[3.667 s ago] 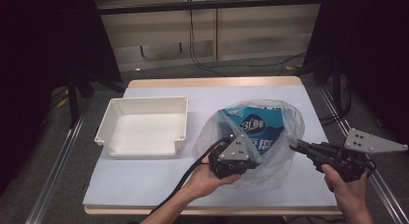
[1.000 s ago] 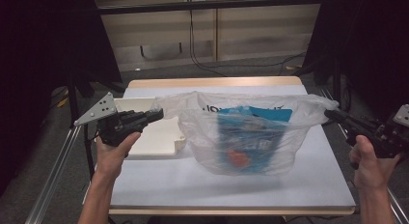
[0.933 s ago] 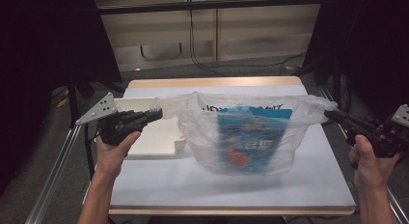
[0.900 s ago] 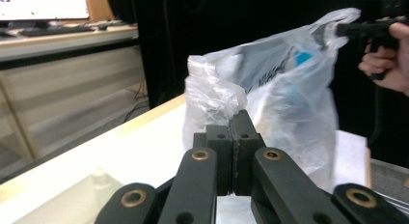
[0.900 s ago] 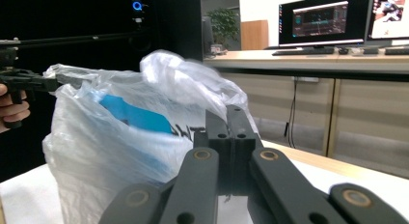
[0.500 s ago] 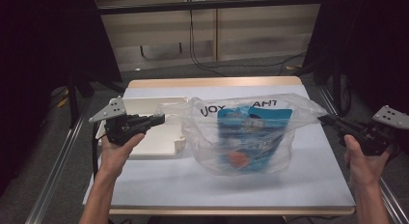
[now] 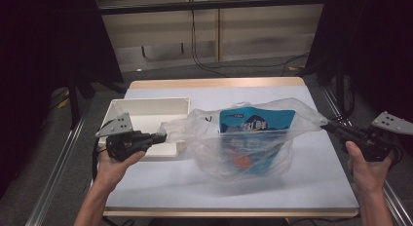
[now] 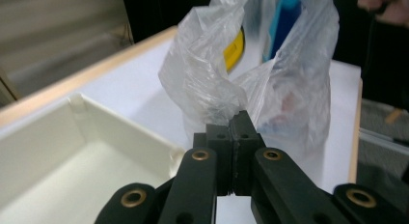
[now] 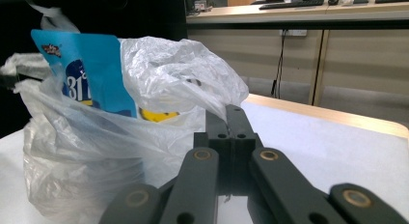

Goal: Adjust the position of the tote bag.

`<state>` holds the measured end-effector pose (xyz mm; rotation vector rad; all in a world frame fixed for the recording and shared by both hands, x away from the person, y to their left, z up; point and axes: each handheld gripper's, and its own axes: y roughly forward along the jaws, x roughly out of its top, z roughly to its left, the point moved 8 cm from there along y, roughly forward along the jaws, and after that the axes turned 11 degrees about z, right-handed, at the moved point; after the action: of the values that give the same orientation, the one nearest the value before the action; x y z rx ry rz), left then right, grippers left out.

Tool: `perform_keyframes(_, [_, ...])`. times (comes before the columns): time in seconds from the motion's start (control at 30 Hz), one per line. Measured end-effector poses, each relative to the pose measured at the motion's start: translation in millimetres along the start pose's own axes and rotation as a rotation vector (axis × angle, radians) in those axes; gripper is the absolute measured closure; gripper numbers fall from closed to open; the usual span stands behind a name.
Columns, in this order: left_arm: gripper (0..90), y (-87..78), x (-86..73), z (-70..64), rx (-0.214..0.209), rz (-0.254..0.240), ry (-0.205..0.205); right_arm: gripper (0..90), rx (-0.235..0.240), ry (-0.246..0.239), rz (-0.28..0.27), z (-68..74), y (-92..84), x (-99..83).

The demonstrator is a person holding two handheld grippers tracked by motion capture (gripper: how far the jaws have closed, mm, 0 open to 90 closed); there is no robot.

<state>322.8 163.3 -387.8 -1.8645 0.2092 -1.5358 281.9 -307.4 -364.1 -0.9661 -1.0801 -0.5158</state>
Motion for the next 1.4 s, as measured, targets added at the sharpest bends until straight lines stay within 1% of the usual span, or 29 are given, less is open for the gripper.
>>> perform_keyframes(0.07, [89.7, -0.3, -3.2, -3.2, -0.016, -0.009, -0.003, 90.0, -0.002, -0.013, 0.008, 1.2, 0.1, -1.7])
perform_keyframes(0.1, [89.7, -0.5, -3.7, -4.3, -0.031, -0.024, -0.012, 90.0, 0.001, -0.008, 0.01, 2.5, -0.9, -2.5])
perform_keyframes(0.13, [89.7, -1.0, -4.6, -4.6, -0.027, -0.026, -0.013, 90.0, -0.002, -0.01, 0.016, 2.8, -2.0, -4.0])
perform_keyframes(0.2, [89.7, -2.8, -6.7, -5.9, -0.034, -0.022, -0.003, 90.0, 0.007, -0.007, 0.014, 3.9, -4.5, -6.2])
perform_keyframes(0.23, [89.7, -3.2, -7.8, -6.8, -0.035, -0.021, -0.002, 90.0, 0.019, 0.004, 0.011, 5.3, -5.7, -7.5])
perform_keyframes(0.27, [89.7, -3.1, -9.5, -7.6, -0.033, -0.008, 0.005, 90.0, 0.024, 0.0, 0.013, 5.7, -6.1, -9.4])
perform_keyframes(0.33, [89.7, -1.6, -11.7, -9.6, -0.034, 0.001, 0.01, 90.0, 0.024, 0.007, 0.037, 6.7, -4.6, -14.3])
perform_keyframes(0.37, [89.7, -1.3, -13.0, -9.4, -0.033, 0.005, 0.014, 90.0, 0.017, 0.004, 0.049, 6.0, -4.0, -16.5])
perform_keyframes(0.4, [89.7, -0.3, -14.3, -9.9, -0.035, 0.001, 0.004, 90.0, 0.016, 0.006, 0.052, 6.2, -3.3, -17.9])
perform_keyframes(0.5, [89.7, 6.4, -21.7, -12.4, -0.054, 0.013, 0.002, 90.0, 0.02, 0.013, 0.063, 7.0, -1.7, -23.1])
perform_keyframes(0.53, [89.7, 9.5, -25.1, -13.2, -0.058, 0.024, -0.002, 90.0, 0.016, 0.011, 0.069, 5.7, -0.8, -25.9])
perform_keyframes(0.57, [89.7, 12.4, -28.9, -13.7, -0.059, 0.035, -0.008, 90.0, 0.02, 0.023, 0.07, 5.5, 0.3, -28.4])
perform_keyframes(0.63, [89.7, 16.2, -34.4, -14.2, -0.075, 0.034, -0.019, 90.0, 0.015, 0.026, 0.082, 2.8, 2.7, -33.5])
perform_keyframes(0.7, [89.7, 19.0, -39.9, -14.2, -0.071, 0.044, -0.024, 90.0, 0.022, 0.032, 0.089, 2.6, 4.0, -36.0])
perform_keyframes(0.77, [89.7, 21.2, -44.4, -14.9, -0.075, 0.04, -0.029, 90.0, 0.024, 0.032, 0.093, 3.8, 4.9, -37.4])
perform_keyframes(0.83, [89.7, 22.9, -49.8, -16.9, -0.076, 0.065, -0.028, 90.0, 0.022, 0.028, 0.103, 4.7, 6.4, -40.2])
perform_keyframes(0.9, [89.7, 25.5, -53.9, -19.7, -0.082, 0.08, -0.029, 90.0, 0.03, 0.03, 0.114, 5.7, 7.8, -44.3])
perform_keyframes(0.97, [89.7, 29.6, -58.2, -22.6, -0.098, 0.093, -0.029, 90.0, 0.025, 0.035, 0.133, 4.2, 9.2, -49.4])
perform_keyframes(1.0, [89.7, 32.0, -61.3, -23.6, -0.101, 0.113, -0.023, 90.0, 0.022, 0.031, 0.14, 3.3, 10.0, -51.5])
perform_keyframes(1.03, [89.8, 34.7, -64.8, -25.0, -0.103, 0.14, -0.019, 90.0, 0.027, 0.039, 0.148, 3.7, 9.6, -53.6])
perform_keyframes(1.07, [89.8, 36.3, -66.8, -26.0, -0.1, 0.15, -0.014, 90.0, 0.028, 0.036, 0.152, 4.0, 9.4, -55.0])
perform_keyframes(1.13, [89.8, 36.2, -68.1, -26.5, -0.103, 0.153, -0.009, 90.0, 0.021, 0.033, 0.165, 4.8, 9.0, -58.8])
perform_keyframes(1.17, [89.7, 37.2, -69.2, -26.9, -0.099, 0.128, -0.014, 90.0, 0.021, 0.03, 0.168, 4.8, 8.7, -60.8])
perform_keyframes(1.2, [89.7, 38.2, -70.6, -26.8, -0.104, 0.12, -0.012, 90.0, 0.024, 0.037, 0.169, 5.1, 8.8, -62.9])
perform_keyframes(1.23, [89.7, 40.3, -72.9, -26.9, -0.104, 0.124, -0.017, 90.0, 0.024, 0.039, 0.17, 4.5, 9.5, -65.2])
perform_keyframes(1.27, [89.7, 42.5, -75.5, -26.6, -0.103, 0.133, -0.022, 90.0, 0.03, 0.054, 0.173, 4.5, 10.5, -68.1])
perform_keyframes(1.33, [89.8, 44.3, -80.5, -24.3, -0.099, 0.145, -0.028, 90.0, 0.031, 0.055, 0.198, 3.6, 13.6, -75.1])
perform_keyframes(1.37, [89.8, 44.8, -82.0, -23.9, -0.103, 0.138, -0.041, 90.0, 0.031, 0.049, 0.207, 3.4, 15.3, -78.0])
perform_keyframes(1.4, [89.8, 44.6, -84.1, -22.9, -0.098, 0.145, -0.04, 90.0, 0.037, 0.053, 0.212, 4.3, 16.5, -80.5])
